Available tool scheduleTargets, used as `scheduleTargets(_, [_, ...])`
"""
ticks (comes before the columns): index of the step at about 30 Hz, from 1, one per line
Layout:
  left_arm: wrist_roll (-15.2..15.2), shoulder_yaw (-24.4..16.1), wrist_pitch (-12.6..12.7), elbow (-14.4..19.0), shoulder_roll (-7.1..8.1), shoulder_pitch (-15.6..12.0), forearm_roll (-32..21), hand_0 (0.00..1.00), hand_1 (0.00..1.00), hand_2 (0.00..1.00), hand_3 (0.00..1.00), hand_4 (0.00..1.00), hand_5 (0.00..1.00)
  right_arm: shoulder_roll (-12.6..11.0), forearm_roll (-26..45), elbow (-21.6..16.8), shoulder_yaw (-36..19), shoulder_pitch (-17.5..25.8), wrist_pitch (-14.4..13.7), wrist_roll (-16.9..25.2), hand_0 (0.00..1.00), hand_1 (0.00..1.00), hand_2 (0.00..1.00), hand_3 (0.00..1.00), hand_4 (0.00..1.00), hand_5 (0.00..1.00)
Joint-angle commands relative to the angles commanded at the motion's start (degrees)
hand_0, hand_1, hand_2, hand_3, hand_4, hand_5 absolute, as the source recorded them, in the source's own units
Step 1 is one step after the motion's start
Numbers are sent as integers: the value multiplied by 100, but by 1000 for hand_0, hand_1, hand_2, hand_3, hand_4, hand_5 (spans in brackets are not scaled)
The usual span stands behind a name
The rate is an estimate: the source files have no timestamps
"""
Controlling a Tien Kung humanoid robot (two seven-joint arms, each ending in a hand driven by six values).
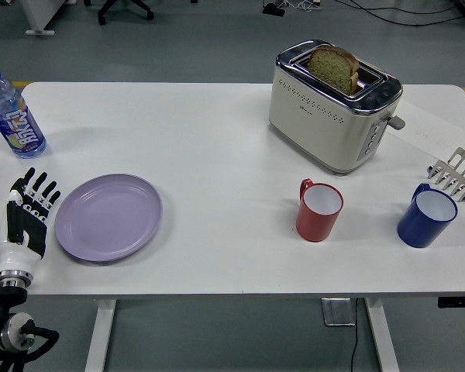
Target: Push plate across desktop
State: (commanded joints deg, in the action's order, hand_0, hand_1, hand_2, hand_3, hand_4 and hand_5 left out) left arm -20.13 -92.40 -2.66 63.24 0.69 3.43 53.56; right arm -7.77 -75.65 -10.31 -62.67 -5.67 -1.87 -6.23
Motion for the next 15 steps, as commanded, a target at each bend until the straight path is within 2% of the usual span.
scheduleTargets(8, [-19, 56, 7, -36, -63, 16, -28, 887, 913, 963, 998, 521, 998, -3, 3, 0, 5, -3, 2, 1, 632, 565, 658, 612, 169, 317])
scheduleTargets(15, [-48, 176, 23, -34, -52, 51, -80, 886, 914, 963, 998, 518, 998, -6, 5, 0, 15, -12, 8, 5, 633, 565, 658, 612, 169, 317])
